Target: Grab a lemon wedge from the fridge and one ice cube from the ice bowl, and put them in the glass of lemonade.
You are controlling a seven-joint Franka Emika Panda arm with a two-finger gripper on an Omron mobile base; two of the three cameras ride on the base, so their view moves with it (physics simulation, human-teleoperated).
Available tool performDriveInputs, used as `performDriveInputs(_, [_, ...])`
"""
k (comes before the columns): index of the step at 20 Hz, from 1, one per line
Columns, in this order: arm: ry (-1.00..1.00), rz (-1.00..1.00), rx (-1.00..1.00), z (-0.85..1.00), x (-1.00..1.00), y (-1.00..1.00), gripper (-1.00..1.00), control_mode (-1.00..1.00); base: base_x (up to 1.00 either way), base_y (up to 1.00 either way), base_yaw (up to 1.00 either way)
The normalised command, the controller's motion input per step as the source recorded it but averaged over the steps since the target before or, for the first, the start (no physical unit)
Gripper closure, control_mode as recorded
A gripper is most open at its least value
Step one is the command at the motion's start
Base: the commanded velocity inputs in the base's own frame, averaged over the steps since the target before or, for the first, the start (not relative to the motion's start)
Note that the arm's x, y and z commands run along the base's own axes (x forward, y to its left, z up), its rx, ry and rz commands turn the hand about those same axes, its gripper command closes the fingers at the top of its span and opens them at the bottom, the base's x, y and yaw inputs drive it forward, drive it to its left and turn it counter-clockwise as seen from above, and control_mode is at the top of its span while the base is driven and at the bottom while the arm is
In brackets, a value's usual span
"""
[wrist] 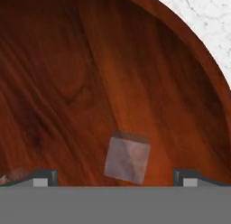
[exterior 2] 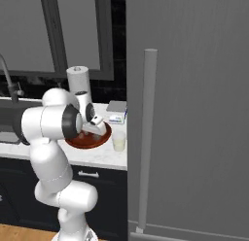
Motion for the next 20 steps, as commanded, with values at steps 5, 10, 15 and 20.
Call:
performDriveInputs(5, [0.02,0.00,-0.02,-0.30,0.19,-0.07,-1.00,-1.00,0.00,0.00,0.00])
performDriveInputs(10, [0.00,0.00,0.00,-0.26,0.00,-0.19,-1.00,-1.00,0.00,0.00,0.00])
performDriveInputs(15, [0.00,0.00,0.00,-0.05,0.08,0.00,-1.00,-1.00,0.00,0.00,0.00])
performDriveInputs(20, [0.01,-0.03,-0.03,-0.29,-0.17,-0.01,1.00,-1.00,0.00,0.00,0.00])
